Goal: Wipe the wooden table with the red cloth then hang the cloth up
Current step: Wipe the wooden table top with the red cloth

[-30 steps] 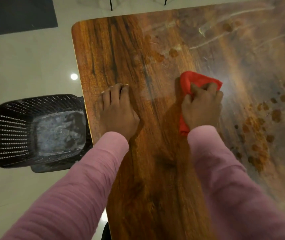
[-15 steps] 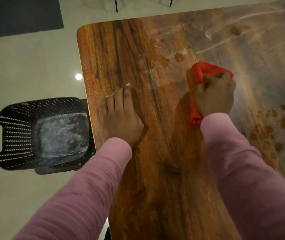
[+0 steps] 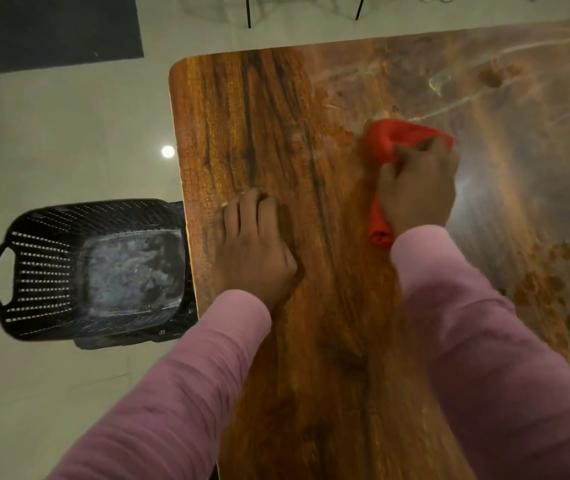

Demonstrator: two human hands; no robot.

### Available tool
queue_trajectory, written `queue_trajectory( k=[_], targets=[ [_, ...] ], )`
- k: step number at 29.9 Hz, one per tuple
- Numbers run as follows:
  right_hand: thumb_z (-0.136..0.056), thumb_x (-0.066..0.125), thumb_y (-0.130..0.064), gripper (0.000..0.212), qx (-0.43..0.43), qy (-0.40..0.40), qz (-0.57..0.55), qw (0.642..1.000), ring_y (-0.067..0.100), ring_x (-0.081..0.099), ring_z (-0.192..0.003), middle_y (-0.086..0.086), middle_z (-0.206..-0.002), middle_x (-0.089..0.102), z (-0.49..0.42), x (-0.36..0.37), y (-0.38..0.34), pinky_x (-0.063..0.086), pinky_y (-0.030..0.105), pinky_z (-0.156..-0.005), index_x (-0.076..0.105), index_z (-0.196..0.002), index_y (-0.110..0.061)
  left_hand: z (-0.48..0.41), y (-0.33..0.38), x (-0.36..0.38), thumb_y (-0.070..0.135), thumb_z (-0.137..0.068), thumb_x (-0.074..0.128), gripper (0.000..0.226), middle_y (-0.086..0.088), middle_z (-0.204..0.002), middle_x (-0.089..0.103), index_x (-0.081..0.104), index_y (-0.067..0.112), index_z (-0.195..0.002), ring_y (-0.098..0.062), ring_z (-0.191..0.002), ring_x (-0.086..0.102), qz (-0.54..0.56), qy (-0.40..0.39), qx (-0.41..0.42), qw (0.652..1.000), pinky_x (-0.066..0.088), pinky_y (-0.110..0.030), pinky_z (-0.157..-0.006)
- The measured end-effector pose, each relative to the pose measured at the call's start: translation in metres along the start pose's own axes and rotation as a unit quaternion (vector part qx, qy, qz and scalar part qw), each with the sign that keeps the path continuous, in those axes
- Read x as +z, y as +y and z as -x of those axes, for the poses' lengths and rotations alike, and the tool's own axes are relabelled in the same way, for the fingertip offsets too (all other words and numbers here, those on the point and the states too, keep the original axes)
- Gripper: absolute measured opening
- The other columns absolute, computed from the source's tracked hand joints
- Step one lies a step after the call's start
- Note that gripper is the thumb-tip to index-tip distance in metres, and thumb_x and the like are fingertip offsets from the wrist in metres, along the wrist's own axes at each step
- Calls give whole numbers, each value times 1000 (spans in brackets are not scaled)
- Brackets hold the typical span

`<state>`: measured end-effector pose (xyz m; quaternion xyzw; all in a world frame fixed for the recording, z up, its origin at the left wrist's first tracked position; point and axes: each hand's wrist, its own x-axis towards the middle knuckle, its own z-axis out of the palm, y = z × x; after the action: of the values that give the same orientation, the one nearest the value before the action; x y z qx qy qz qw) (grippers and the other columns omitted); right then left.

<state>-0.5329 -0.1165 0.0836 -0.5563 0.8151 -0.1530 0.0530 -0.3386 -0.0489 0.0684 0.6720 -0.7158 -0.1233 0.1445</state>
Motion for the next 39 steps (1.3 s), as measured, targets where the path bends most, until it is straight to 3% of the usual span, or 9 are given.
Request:
queue_trajectory(
  k=[4,10,12,18,21,29,31,36,39],
  targets=[
    [-86,49,-26,35,71,24,-3,997,37,37,-125,16,-128,45,-13,6,-12,40,46,-95,67,-115,-17,0,0,0,22,-75,33,50,-12,-132,49,53,10,-119,-34,-123,41,9,-2,-4,1000,30,-51,-108],
    [-82,52,-25,35,-168,-36,-45,984,34,45,-104,12,-113,51,32,22,-76,44,43,-81,68,-112,-20,0,2,2,21,-77,39,38,-15,-127,54,57,8,-108,-37,-115,47,19,7,-14,1000,34,-52,-101],
    [-82,51,-25,38,-195,-40,-38,979,33,47,-100,11,-110,53,31,19,-68,45,41,-78,68,-115,-21,-9,1,1,21,-75,41,36,-15,-124,55,58,8,-104,-36,-111,48,14,18,-10,1000,36,-49,-96],
    [-87,51,-24,35,20,23,-30,999,38,40,-124,18,-129,46,-33,5,-5,39,45,-98,66,-117,-18,-90,-15,-2,19,-87,43,34,-14,-129,50,51,9,-118,-34,-115,45,-33,34,-13,999,35,-47,-98],
    [-87,49,-24,33,69,35,-39,996,37,39,-126,16,-132,45,-48,9,-18,38,44,-99,68,-113,-19,-108,-23,3,21,-90,42,36,-13,-134,48,50,10,-123,-34,-119,44,-49,40,-16,998,31,-46,-102],
    [-86,51,-23,33,-198,-50,-54,977,29,43,-109,9,-119,50,-10,32,-100,42,38,-83,67,-116,-23,-107,-22,8,26,-91,41,33,-16,-129,51,51,6,-116,-34,-114,46,-33,62,-33,997,34,-46,-100],
    [-88,52,-23,33,-179,-43,-49,982,30,44,-110,10,-119,50,-26,27,-79,44,41,-88,66,-118,-22,-106,-22,7,21,-90,41,35,-17,-129,50,50,4,-119,-35,-114,46,-46,62,-29,997,34,-48,-101],
    [-89,49,-24,33,-2,-3,-53,999,35,40,-125,13,-135,44,-84,16,-39,38,47,-103,68,-116,-24,-105,-21,5,22,-88,42,38,-15,-132,49,51,6,-121,-35,-116,45,-42,55,-23,997,33,-47,-101],
    [-87,49,-24,31,15,13,-48,999,34,38,-126,12,-134,45,-96,24,-56,36,46,-104,70,-110,-22,-106,-21,5,23,-88,41,39,-14,-132,49,53,8,-121,-34,-117,44,-36,50,-30,998,32,-48,-103]
  ],
)
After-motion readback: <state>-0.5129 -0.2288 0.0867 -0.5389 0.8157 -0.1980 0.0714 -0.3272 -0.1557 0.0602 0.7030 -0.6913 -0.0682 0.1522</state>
